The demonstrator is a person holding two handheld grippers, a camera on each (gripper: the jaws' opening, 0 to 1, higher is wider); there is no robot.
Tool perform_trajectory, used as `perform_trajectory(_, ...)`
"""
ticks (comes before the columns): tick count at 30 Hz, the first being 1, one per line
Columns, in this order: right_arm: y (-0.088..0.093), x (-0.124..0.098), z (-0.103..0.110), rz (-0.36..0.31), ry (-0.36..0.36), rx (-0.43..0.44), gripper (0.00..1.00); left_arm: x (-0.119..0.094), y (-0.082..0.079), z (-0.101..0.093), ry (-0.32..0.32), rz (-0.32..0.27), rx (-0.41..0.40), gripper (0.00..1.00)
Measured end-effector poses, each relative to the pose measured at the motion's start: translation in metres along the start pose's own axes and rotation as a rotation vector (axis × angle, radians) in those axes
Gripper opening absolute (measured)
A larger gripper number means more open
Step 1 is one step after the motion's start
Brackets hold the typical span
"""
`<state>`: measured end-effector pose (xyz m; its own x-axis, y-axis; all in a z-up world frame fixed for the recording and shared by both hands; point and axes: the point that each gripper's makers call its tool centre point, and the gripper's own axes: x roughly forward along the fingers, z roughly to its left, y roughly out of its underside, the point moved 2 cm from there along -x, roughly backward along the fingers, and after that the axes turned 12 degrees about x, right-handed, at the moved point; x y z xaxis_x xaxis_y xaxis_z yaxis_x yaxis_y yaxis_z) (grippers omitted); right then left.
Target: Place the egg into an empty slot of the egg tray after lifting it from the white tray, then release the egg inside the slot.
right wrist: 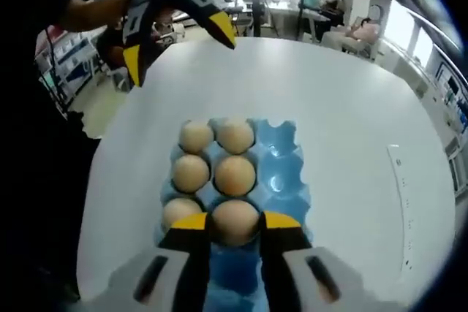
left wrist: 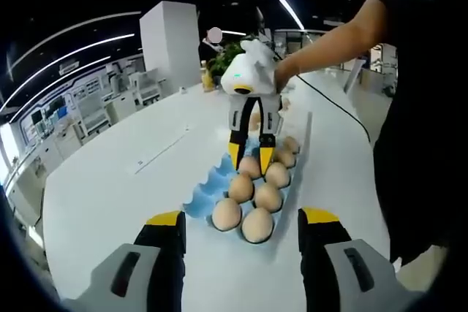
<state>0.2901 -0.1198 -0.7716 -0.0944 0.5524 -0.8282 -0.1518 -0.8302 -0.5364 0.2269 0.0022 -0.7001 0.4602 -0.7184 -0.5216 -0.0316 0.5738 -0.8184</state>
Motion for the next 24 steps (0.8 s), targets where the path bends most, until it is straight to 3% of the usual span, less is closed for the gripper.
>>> perform_trajectory(11, 0.0009, -0.0001, -0.0012, -0.031, -0.035, 0.029, 0.27, -0.0011, 0.0001, 0.0005, 0.004, 0.007, 0.002, 0.62)
perform_trajectory(15, 0.0063, 0.0008, -0.0004, -0.046, -0.054, 0.087, 0.27, -0.002, -0.0001, -0.0005, 0.006, 0.01, 0.008, 0.62)
perform_trajectory(16, 0.0054, 0.0011, -0.0019, -0.073, -0.054, 0.103, 0.27, -0.002, 0.0004, -0.0007, 0.007, 0.015, 0.013, 0.62)
perform_trajectory(24, 0.0052, -0.0007, -0.0023, -0.093, -0.045, 0.126, 0.29, -0.0019, -0.004, -0.0001, 0.005, 0.012, 0.015, 0.61)
